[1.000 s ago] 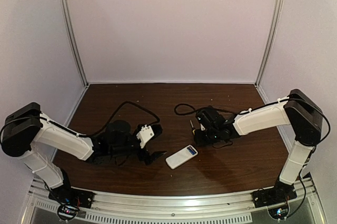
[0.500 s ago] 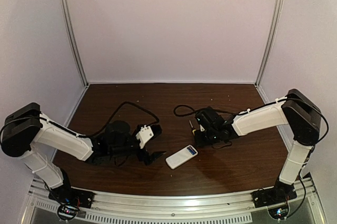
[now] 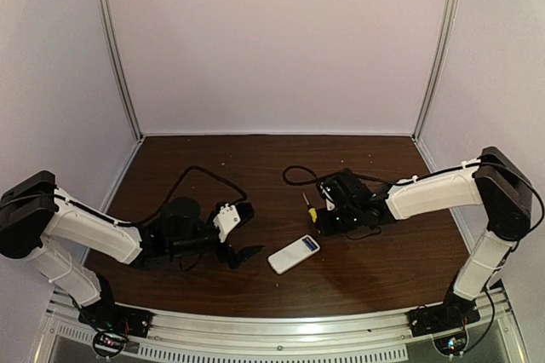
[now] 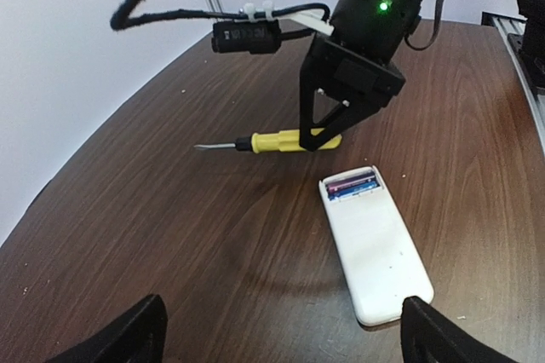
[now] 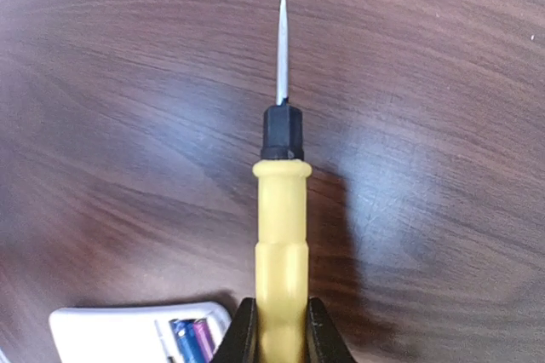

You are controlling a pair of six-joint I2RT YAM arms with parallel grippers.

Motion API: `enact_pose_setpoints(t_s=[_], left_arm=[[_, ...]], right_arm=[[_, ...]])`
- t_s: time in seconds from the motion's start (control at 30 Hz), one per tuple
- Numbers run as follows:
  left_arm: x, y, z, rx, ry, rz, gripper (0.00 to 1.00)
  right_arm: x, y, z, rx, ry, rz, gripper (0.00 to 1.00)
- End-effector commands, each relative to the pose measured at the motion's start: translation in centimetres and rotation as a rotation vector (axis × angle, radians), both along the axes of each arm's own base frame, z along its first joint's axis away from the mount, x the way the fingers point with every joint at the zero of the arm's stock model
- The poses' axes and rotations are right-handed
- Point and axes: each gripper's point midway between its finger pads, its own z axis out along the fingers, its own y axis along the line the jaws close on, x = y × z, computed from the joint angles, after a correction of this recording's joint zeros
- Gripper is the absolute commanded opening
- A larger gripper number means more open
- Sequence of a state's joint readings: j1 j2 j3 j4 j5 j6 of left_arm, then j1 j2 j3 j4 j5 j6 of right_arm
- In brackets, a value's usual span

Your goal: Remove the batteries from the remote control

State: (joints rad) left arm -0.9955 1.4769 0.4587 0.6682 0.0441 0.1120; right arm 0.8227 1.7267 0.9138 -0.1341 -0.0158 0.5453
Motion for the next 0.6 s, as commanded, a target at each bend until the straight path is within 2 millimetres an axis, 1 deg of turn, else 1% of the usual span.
enact_pose_setpoints(t_s=[0.0,0.13,0.23,0.33,0.4,0.47,0.57], left_arm=[[-1.0,-0.3,2.2,-0.079,-0.057,-0.071,0.97],[-1.9,-0.3,2.7,-0.11,-0.096,-0.122,0.96],[-2.9,0.1,3.2,-0.133,-0.143,-0.145,0.94],[-4.1,0.2,4.2,-0.175,-0.164,-0.195,0.94],[-4.7,-0.2,4.3,-0.166,-0.135,-0.237,0.94],[-6.0,-0.6,4.4,-0.166,-0.098,-0.311,0.93],[-8.8,-0.7,4.8,-0.198,-0.081,-0.461,0.91]], right_arm=[[-1.9,0.5,4.0,0.09,-0.013,0.082,0.0],[-4.0,0.9,6.6,0.158,0.0,0.14,0.0],[-6.0,1.5,8.1,0.189,0.02,0.196,0.0],[-8.5,2.0,9.1,0.202,0.043,0.27,0.0],[-10.7,2.7,9.9,0.216,0.053,0.358,0.0],[-13.0,3.4,10.8,0.232,0.045,0.463,0.0],[-15.0,3.6,11.6,0.233,0.007,0.557,0.0]])
